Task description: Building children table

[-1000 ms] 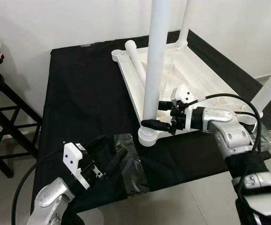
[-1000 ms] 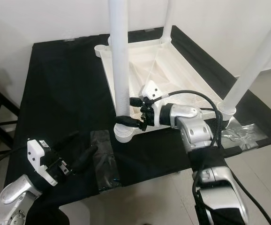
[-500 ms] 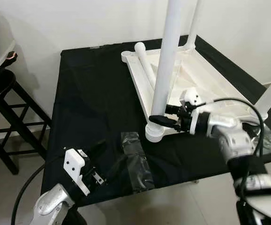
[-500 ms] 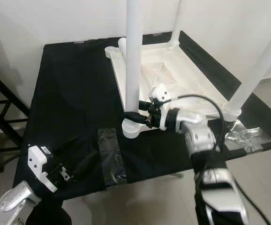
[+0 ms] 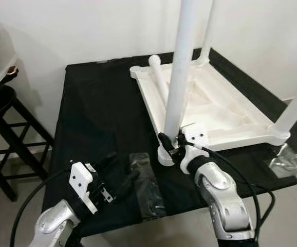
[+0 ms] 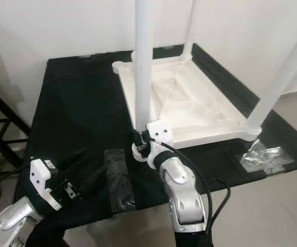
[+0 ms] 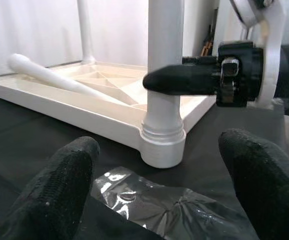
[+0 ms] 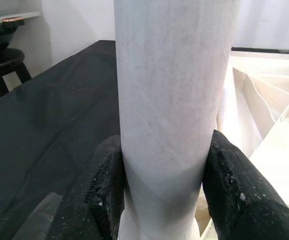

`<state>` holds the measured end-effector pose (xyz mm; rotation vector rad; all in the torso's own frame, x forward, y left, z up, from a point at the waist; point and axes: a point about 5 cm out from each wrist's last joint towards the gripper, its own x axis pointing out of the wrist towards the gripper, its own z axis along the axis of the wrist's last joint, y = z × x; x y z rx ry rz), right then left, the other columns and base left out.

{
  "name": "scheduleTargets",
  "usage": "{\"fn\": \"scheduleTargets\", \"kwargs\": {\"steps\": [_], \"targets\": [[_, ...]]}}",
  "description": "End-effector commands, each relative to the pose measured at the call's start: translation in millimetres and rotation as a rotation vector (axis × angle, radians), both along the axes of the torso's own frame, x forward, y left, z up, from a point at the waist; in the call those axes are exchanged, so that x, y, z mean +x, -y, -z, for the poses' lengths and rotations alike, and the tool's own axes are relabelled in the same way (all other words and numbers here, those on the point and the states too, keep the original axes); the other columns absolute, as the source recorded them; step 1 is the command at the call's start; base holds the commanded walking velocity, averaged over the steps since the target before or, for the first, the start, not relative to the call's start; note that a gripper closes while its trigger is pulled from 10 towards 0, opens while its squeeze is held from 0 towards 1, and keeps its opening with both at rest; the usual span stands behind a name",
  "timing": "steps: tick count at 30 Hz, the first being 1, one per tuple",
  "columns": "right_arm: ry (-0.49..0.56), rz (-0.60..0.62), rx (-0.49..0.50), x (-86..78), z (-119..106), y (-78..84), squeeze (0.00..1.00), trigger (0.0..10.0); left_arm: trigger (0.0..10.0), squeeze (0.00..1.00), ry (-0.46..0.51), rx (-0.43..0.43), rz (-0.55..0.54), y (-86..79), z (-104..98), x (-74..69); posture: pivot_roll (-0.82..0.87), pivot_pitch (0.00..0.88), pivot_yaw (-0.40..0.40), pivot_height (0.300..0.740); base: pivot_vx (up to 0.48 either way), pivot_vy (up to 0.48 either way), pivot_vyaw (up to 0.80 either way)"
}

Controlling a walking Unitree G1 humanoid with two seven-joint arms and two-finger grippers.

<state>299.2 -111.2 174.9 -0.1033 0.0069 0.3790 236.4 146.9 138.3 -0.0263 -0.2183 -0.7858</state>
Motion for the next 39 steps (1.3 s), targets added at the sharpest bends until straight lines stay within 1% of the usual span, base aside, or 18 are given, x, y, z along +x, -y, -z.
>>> {"fn": "scheduleTargets", "kwargs": {"steps": [1,3,4,7,9,11,12,13,14,17,19,20,21,22,28,29,30,39], "targets": [[-0.166,0.048,-0.049,-1.2,29.8,7.8,0.0,10.0,10.0,0.0,-0.019,0.01,-0.005,-1.9,3.5,-0.6,-0.06,0.163,0.008,0.74,0.0,0.0,0.0],[-0.161,0.053,-0.055,-2.7,26.3,4.5,0.0,10.0,10.0,0.0,-0.019,0.006,-0.012,-2.0,3.3,-0.3,-0.06,0.162,0.007,0.74,0.0,0.0,0.0],[-0.134,0.047,-0.049,1.8,18.6,5.2,1.0,10.0,10.0,0.0,-0.019,0.003,-0.016,-1.7,3.2,0.2,-0.05,0.16,0.003,0.74,0.0,0.0,0.0],[-0.091,0.043,-0.044,9.0,5.8,8.0,1.0,10.0,10.0,0.0,-0.019,0.001,-0.015,-1.1,3.1,0.8,-0.05,0.16,0.004,0.74,0.0,0.0,0.0],[0.014,-0.089,0.0,24.0,-20.1,8.3,1.0,10.0,10.0,0.0,-0.019,0.003,-0.01,0.1,3.2,1.1,-0.05,0.156,0.004,0.74,0.0,0.0,0.0],[0.014,-0.089,0.0,24.0,-20.1,8.3,1.0,10.0,10.0,0.0,-0.019,0.003,-0.01,0.1,3.2,1.1,-0.05,0.156,0.004,0.74,0.0,0.0,0.0],[0.048,-0.199,0.01,29.5,-32.2,8.6,1.0,10.0,10.0,0.0,-0.018,0.003,-0.008,0.8,3.2,1.3,-0.05,0.155,0.002,0.74,0.0,0.0,0.0],[0.09,-0.28,-0.028,37.5,-42.9,13.8,0.05,10.0,10.0,0.0,-0.019,0.003,-0.007,1.7,3.4,1.3,-0.04,0.153,0.0,0.74,0.0,0.0,0.0],[0.103,-0.326,-0.051,43.6,-49.0,19.4,0.0,10.0,10.0,0.0,-0.019,0.003,-0.006,2.4,3.5,1.2,-0.04,0.152,-0.002,0.74,0.0,0.0,0.0],[0.107,-0.4,-0.089,53.4,-58.1,26.8,0.0,10.0,10.0,0.0,-0.018,0.004,-0.003,3.4,3.6,1.1,-0.04,0.152,-0.004,0.74,0.0,0.0,0.0],[0.096,-0.463,-0.106,54.6,-58.5,26.2,0.0,10.0,10.0,0.0,-0.017,0.005,-0.002,3.7,3.6,1.1,-0.04,0.152,-0.006,0.74,0.0,0.0,0.0],[0.066,-0.537,-0.124,54.7,-55.4,24.0,0.0,10.0,10.0,0.0,-0.017,0.006,-0.002,4.2,3.5,1.0,-0.03,0.154,-0.006,0.74,0.0,0.0,0.0],[0.066,-0.537,-0.124,54.7,-55.4,24.0,0.0,10.0,10.0,0.0,-0.017,0.006,-0.002,4.2,3.5,1.0,-0.03,0.154,-0.006,0.74,0.0,0.0,0.0],[0.025,-0.644,-0.153,53.7,-48.2,19.2,0.0,10.0,10.0,0.0,-0.016,0.008,-0.003,4.9,3.1,0.5,-0.03,0.157,-0.011,0.74,0.0,0.0,0.0],[-0.018,-0.698,-0.113,57.8,-42.0,12.8,0.0,9.7,10.0,0.0,-0.016,0.01,-0.003,5.6,3.2,-0.5,-0.04,0.164,-0.015,0.74,0.0,0.0,0.0],[-0.023,-0.717,-0.088,60.8,-41.4,12.3,0.0,2.2,10.0,0.0,-0.016,0.011,-0.004,5.7,3.3,-0.7,-0.04,0.164,-0.014,0.74,0.0,0.0,0.0],[-0.027,-0.73,-0.068,62.7,-40.7,12.7,0.0,0.0,10.0,0.0,-0.017,0.011,-0.004,5.8,3.4,-1.0,-0.04,0.167,-0.014,0.74,0.0,0.0,0.0],[-0.036,-0.745,-0.016,62.9,-30.1,23.6,0.0,0.0,10.0,0.0,-0.019,0.015,-0.003,5.0,3.2,-1.3,-0.04,0.173,-0.006,0.74,0.0,0.0,0.0]]}}
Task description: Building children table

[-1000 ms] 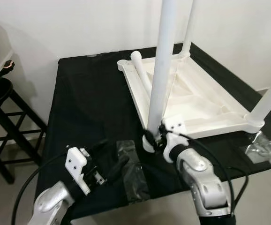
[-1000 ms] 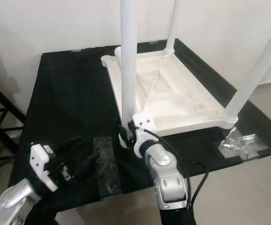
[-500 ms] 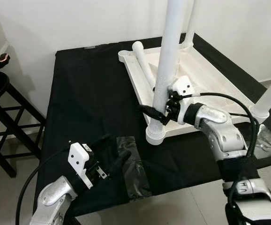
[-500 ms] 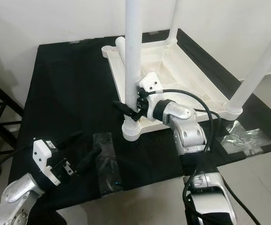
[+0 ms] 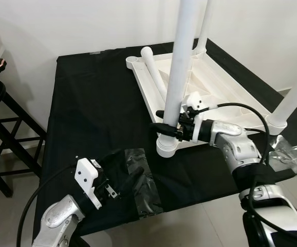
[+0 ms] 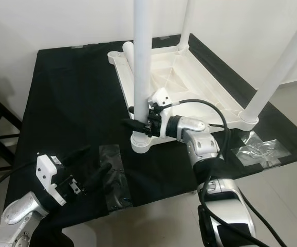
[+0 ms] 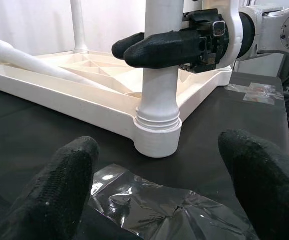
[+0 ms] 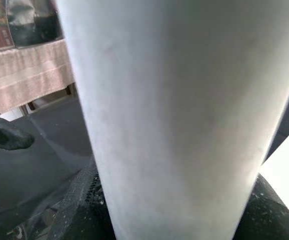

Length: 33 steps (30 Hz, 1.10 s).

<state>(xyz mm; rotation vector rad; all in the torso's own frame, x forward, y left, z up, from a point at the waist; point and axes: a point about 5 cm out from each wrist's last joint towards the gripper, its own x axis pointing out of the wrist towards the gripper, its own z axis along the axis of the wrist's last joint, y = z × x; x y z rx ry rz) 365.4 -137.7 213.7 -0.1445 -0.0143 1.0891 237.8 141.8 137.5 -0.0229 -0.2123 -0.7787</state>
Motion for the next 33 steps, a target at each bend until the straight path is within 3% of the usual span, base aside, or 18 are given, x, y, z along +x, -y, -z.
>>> {"fn": "scheduleTargets", "kwargs": {"steps": [1,5,8,9,10,11,12,13,14,17,19,23,24,26,27,28,29,33], "targets": [[-0.033,-0.01,0.018,-4.0,10.6,0.3,0.0,0.0,10.0,0.0,-0.015,0.011,0.005,-0.1,2.5,-2.6,-0.04,0.174,-0.005,0.74,0.0,0.0,0.0],[-0.038,0.173,0.018,-10.5,21.8,11.8,0.0,0.0,10.0,0.0,-0.016,0.012,0.006,-1.1,1.7,-3.0,-0.05,0.183,-0.007,0.74,0.0,0.0,0.0],[-0.038,0.56,0.008,-20.3,36.9,11.3,0.0,0.0,10.0,0.0,-0.017,0.013,0.005,-3.2,1.6,-3.3,-0.05,0.19,-0.01,0.74,0.0,0.0,0.0],[-0.038,0.56,0.008,-20.3,36.9,11.3,0.0,0.0,10.0,0.0,-0.017,0.013,0.005,-3.2,1.6,-3.3,-0.05,0.19,-0.01,0.74,0.0,0.0,0.0],[-0.024,0.746,0.03,-24.5,41.4,11.7,0.0,0.0,10.0,0.0,-0.017,0.014,0.005,-4.0,1.6,-3.3,-0.06,0.19,-0.009,0.74,0.0,0.0,0.0],[-0.024,0.746,0.03,-24.5,41.4,11.7,0.0,0.0,10.0,0.0,-0.017,0.014,0.005,-4.0,1.6,-3.3,-0.06,0.19,-0.009,0.74,0.0,0.0,0.0],[-0.053,0.746,0.004,-42.5,57.5,-7.6,0.0,0.0,10.0,0.0,-0.018,0.014,0.005,-4.5,1.3,-2.5,-0.06,0.191,0.006,0.74,0.0,0.0,0.0],[-0.053,0.746,0.004,-42.5,57.5,-7.6,0.0,0.0,10.0,0.0,-0.018,0.014,0.005,-4.5,1.3,-2.5,-0.06,0.191,0.006,0.74,0.0,0.0,0.0],[-0.053,0.717,-0.055,-56.8,69.3,-24.9,0.0,0.0,10.0,0.0,-0.019,0.016,0.005,-5.0,1.6,-1.6,-0.07,0.187,0.013,0.74,0.0,0.0,0.0],[-0.077,0.698,-0.022,-60.8,73.0,-32.9,0.0,0.0,10.0,0.0,-0.026,0.018,0.006,-5.7,3.4,0.4,-0.07,0.167,0.015,0.74,0.0,0.0,0.0],[-0.097,0.719,-0.007,-58.0,73.8,-29.4,0.0,0.0,10.0,0.0,-0.03,0.018,0.009,-5.8,4.2,1.3,-0.07,0.167,0.014,0.74,0.0,0.0,0.0],[-0.097,0.708,-0.025,-60.1,73.9,-33.6,0.0,0.0,10.0,0.0,-0.028,0.02,0.002,-6.6,4.5,2.0,-0.07,0.16,0.012,0.74,0.0,0.0,0.0],[-0.094,0.718,-0.028,-61.1,72.6,-34.2,0.0,5.1,10.0,0.0,-0.026,0.019,-0.006,-7.1,4.6,2.2,-0.07,0.16,0.012,0.74,0.0,0.0,0.0],[-0.094,0.718,-0.028,-61.1,72.6,-34.2,0.0,5.1,10.0,0.0,-0.026,0.019,-0.006,-7.1,4.6,2.2,-0.07,0.16,0.012,0.74,0.0,0.0,0.0],[-0.13,0.708,0.026,-62.0,66.2,-36.2,1.0,10.0,10.0,0.0,-0.026,0.018,-0.012,-6.7,4.8,2.2,-0.06,0.156,0.012,0.74,0.0,0.0,0.0],[-0.13,0.708,0.026,-62.0,66.2,-36.2,1.0,10.0,10.0,0.0,-0.026,0.018,-0.012,-6.7,4.8,2.2,-0.06,0.156,0.012,0.74,0.0,0.0,0.0],[-0.121,0.625,0.104,-54.4,48.7,-37.4,1.0,10.0,10.0,0.0,-0.029,0.019,-0.005,-5.8,4.9,2.1,-0.06,0.157,0.014,0.74,0.0,0.0,0.0],[-0.065,0.511,0.143,-44.6,28.0,-36.0,1.0,10.0,10.0,0.0,-0.03,0.02,0.001,-5.2,4.9,2.4,-0.06,0.157,0.013,0.74,0.0,0.0,0.0]]}}
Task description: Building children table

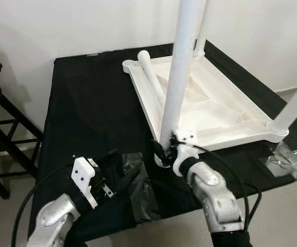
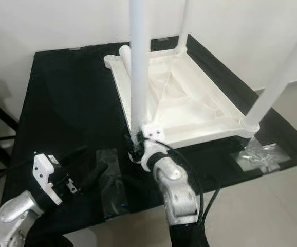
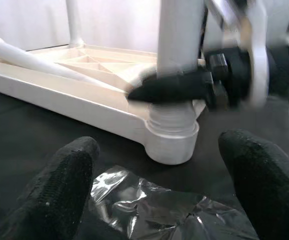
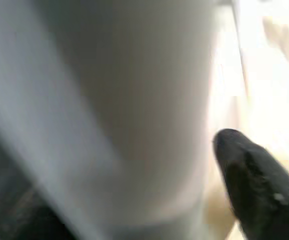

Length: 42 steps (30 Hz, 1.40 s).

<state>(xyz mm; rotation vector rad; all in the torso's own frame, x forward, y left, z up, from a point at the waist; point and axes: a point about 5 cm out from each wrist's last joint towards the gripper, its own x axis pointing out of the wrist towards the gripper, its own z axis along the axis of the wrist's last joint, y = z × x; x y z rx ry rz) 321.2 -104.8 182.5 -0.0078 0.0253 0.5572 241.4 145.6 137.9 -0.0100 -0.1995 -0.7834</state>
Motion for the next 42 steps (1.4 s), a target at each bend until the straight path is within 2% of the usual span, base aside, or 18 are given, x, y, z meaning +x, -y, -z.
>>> {"fn": "scheduleTargets", "kwargs": {"steps": [1,2,3,4,5,16,17,18,19,30,33,35,36,37,38,39,40,42], "targets": [[0.02,-0.116,0.023,3.0,-9.2,-3.2,1.0,10.0,10.0,0.0,-0.023,0.002,-0.001,-1.0,5.3,-1.0,-0.06,0.158,0.015,0.74,0.0,0.0,0.0],[0.037,-0.207,0.002,5.5,-15.0,-3.3,1.0,10.0,10.0,0.0,-0.023,0.001,-0.001,-0.7,5.2,-0.8,-0.06,0.158,0.015,0.74,0.0,0.0,0.0],[0.058,-0.302,-0.032,7.4,-20.0,-3.3,0.4,10.0,10.0,0.0,-0.023,0.0,-0.001,-0.2,5.3,-0.6,-0.06,0.155,0.011,0.74,0.0,0.0,0.0],[0.069,-0.376,-0.063,9.1,-22.9,-2.5,0.15,10.0,10.0,0.0,-0.024,0.0,-0.001,0.3,5.3,-0.5,-0.05,0.154,0.01,0.74,0.0,0.0,0.0],[0.073,-0.409,-0.082,9.6,-23.7,-2.2,0.0,10.0,10.0,0.0,-0.024,0.0,-0.001,0.5,5.4,-0.4,-0.05,0.154,0.01,0.74,0.0,0.0,0.0],[0.038,-0.588,-0.126,35.0,-29.9,9.9,0.0,10.0,10.0,0.0,-0.018,0.004,-0.013,1.2,5.6,-1.9,-0.03,0.154,-0.007,0.74,0.0,0.0,0.0],[0.025,-0.61,-0.114,38.3,-30.6,11.7,0.0,4.3,10.0,0.0,-0.018,0.005,-0.014,1.3,5.7,-2.2,-0.02,0.156,-0.008,0.74,0.0,0.0,0.0],[0.025,-0.61,-0.114,38.3,-30.6,11.7,0.0,4.3,10.0,0.0,-0.018,0.005,-0.014,1.3,5.7,-2.2,-0.02,0.156,-0.008,0.74,0.0,0.0,0.0],[0.017,-0.626,-0.111,40.6,-30.9,13.9,0.0,0.0,10.0,0.0,-0.018,0.005,-0.015,1.3,5.8,-2.5,-0.02,0.158,-0.011,0.74,0.0,0.0,0.0],[0.014,-0.566,-0.11,41.9,-25.2,25.1,0.0,0.0,10.0,0.0,-0.019,0.003,-0.016,1.2,5.7,-3.0,-0.03,0.17,-0.01,0.74,0.0,0.0,0.0],[-0.03,-0.33,-0.066,31.3,1.3,23.8,0.0,0.0,10.0,0.0,-0.019,0.0,-0.016,-0.3,4.6,-2.8,-0.05,0.181,-0.009,0.74,0.0,0.0,0.0],[-0.039,-0.255,-0.042,24.6,11.4,19.0,0.0,0.0,10.0,0.0,-0.019,0.0,-0.016,-0.7,4.3,-2.6,-0.05,0.181,-0.009,0.74,0.0,0.0,0.0],[-0.056,-0.096,0.056,15.9,24.3,9.4,0.0,0.0,10.0,0.0,-0.019,0.0,-0.016,-1.6,4.1,-2.3,-0.06,0.186,-0.002,0.74,0.0,0.0,0.0],[-0.056,-0.096,0.056,15.9,24.3,9.4,0.0,0.0,10.0,0.0,-0.019,0.0,-0.016,-1.6,4.1,-2.3,-0.06,0.186,-0.002,0.74,0.0,0.0,0.0],[-0.095,0.023,0.012,-0.3,45.3,-1.7,0.0,0.0,10.0,0.0,-0.02,-0.001,-0.016,-2.6,3.7,-1.5,-0.07,0.187,0.004,0.74,0.0,0.0,0.0],[-0.095,0.023,0.012,-0.3,45.3,-1.7,0.0,0.0,10.0,0.0,-0.02,-0.001,-0.016,-2.6,3.7,-1.5,-0.07,0.187,0.004,0.74,0.0,0.0,0.0],[0.022,0.066,-0.107,-10.3,39.9,-11.1,0.0,0.0,10.0,0.0,-0.021,0.0,-0.013,-3.6,3.4,-0.2,-0.08,0.192,0.011,0.74,0.0,0.0,0.0],[0.067,0.077,-0.122,-12.4,35.7,-17.5,0.0,0.0,10.0,0.0,-0.023,0.0,-0.011,-4.7,3.5,1.4,-0.1,0.184,0.023,0.74,0.0,0.0,0.0]]}}
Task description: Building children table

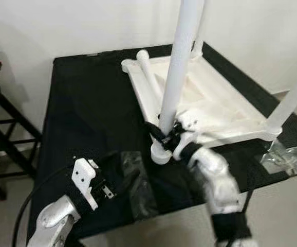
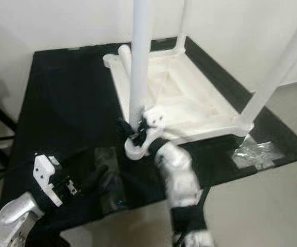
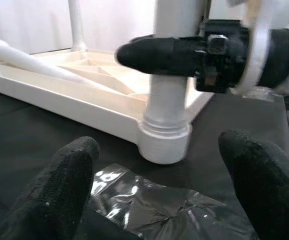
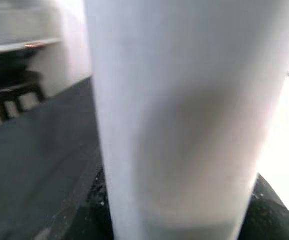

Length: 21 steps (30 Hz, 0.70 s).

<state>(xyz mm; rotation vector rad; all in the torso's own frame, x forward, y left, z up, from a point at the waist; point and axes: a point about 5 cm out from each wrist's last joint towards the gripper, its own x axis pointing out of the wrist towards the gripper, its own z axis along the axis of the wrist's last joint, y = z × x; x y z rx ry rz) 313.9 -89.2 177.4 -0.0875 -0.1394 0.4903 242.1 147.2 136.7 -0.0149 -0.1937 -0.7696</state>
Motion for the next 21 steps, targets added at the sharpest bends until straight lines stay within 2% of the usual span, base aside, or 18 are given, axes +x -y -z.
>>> {"fn": "scheduleTargets", "kwargs": {"steps": [1,5,6,11,12,13,14,15,16,17,20,21], "targets": [[-0.129,0.024,-0.094,-1.2,33.9,-0.5,0.0,0.0,10.0,0.0,-0.018,0.001,0.005,-3.1,2.3,2.4,-0.09,0.175,0.028,0.74,0.0,0.0,0.0],[-0.143,0.026,-0.056,5.0,32.5,3.0,0.0,0.0,10.0,0.0,-0.019,0.004,0.01,-2.9,2.7,4.0,-0.08,0.174,0.02,0.74,0.0,0.0,0.0],[-0.17,0.033,-0.019,8.5,34.0,5.7,0.0,0.0,10.0,0.0,-0.02,0.005,0.013,-2.7,3.2,5.0,-0.08,0.171,0.018,0.74,0.0,0.0,0.0],[-0.177,0.029,-0.025,8.1,34.7,3.9,0.0,0.0,10.0,0.0,-0.017,0.006,0.003,-3.3,3.1,6.2,-0.08,0.164,0.012,0.74,0.0,0.0,0.0],[-0.184,0.043,-0.02,5.9,34.0,2.3,0.0,10.0,10.0,0.0,-0.013,0.005,-0.008,-3.9,2.8,7.0,-0.08,0.16,0.013,0.74,0.0,0.0,0.0],[-0.184,0.043,-0.02,5.9,34.0,2.3,0.0,10.0,10.0,0.0,-0.013,0.005,-0.008,-3.9,2.8,7.0,-0.08,0.16,0.013,0.74,0.0,0.0,0.0],[-0.206,0.032,0.038,4.0,31.8,1.9,1.0,10.0,10.0,0.0,-0.011,0.004,-0.017,-3.9,2.6,7.2,-0.07,0.157,0.012,0.74,0.0,0.0,0.0],[-0.227,-0.039,0.1,2.9,27.8,0.3,1.0,10.0,10.0,0.0,-0.011,0.005,-0.018,-3.4,2.7,7.0,-0.07,0.157,0.012,0.74,0.0,0.0,0.0],[-0.227,-0.039,0.1,2.9,27.8,0.3,1.0,10.0,10.0,0.0,-0.011,0.005,-0.018,-3.4,2.7,7.0,-0.07,0.157,0.012,0.74,0.0,0.0,0.0],[-0.234,-0.084,0.142,1.3,24.4,-1.0,1.0,10.0,10.0,0.0,-0.011,0.005,-0.017,-2.9,2.9,6.7,-0.07,0.157,0.012,0.74,0.0,0.0,0.0],[-0.228,-0.137,0.152,1.4,20.0,-1.2,1.0,10.0,10.0,0.0,-0.012,0.004,-0.014,-2.5,3.2,6.3,-0.07,0.156,0.017,0.74,0.0,0.0,0.0],[-0.213,-0.213,0.135,2.4,13.9,-0.8,1.0,10.0,10.0,0.0,-0.014,0.003,-0.012,-2.0,3.5,6.0,-0.06,0.154,0.016,0.74,0.0,0.0,0.0]]}}
